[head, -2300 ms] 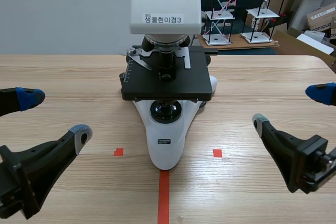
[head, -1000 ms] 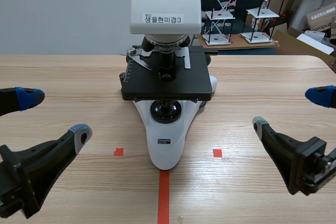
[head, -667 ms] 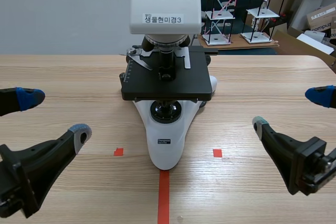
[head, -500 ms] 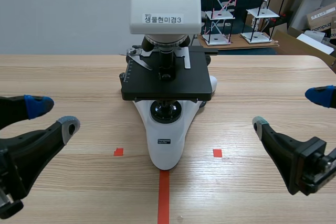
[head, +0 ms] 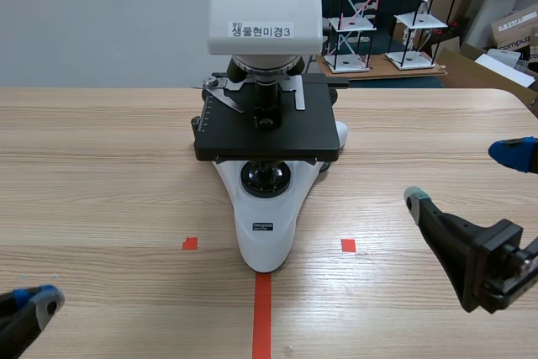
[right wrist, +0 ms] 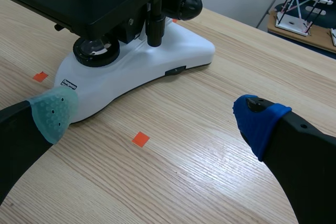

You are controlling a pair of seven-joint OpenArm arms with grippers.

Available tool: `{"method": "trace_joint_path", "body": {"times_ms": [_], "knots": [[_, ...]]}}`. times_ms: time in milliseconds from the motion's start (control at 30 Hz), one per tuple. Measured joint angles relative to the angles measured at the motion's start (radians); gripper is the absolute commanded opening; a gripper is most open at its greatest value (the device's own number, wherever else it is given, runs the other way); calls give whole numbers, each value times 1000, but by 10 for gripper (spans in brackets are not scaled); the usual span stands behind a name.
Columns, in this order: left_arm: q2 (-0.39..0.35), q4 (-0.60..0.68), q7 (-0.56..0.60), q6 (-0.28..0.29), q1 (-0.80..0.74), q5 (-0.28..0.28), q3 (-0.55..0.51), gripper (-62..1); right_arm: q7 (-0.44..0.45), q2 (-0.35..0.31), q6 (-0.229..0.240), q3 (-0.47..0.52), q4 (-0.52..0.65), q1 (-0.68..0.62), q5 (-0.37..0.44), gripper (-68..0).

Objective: Point at the diaphragm

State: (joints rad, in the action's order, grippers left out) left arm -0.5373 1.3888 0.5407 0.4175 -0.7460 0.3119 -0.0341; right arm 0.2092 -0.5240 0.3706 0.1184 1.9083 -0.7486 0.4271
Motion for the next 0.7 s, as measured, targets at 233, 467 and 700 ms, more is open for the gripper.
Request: {"method": "trace_joint_path", "body": {"times_ms": [233,467,700], "knots": [[27,-333,207,-5,182,-85,192,-573,2,0,0,0,0,0,0,-19],[101,-420,284,-5,377,-83,293,-573,2,0,0,0,0,0,0,-19],[167,-472,317,-5,528,-80,382,-573,2,0,0,0,0,0,0,-19]]}}
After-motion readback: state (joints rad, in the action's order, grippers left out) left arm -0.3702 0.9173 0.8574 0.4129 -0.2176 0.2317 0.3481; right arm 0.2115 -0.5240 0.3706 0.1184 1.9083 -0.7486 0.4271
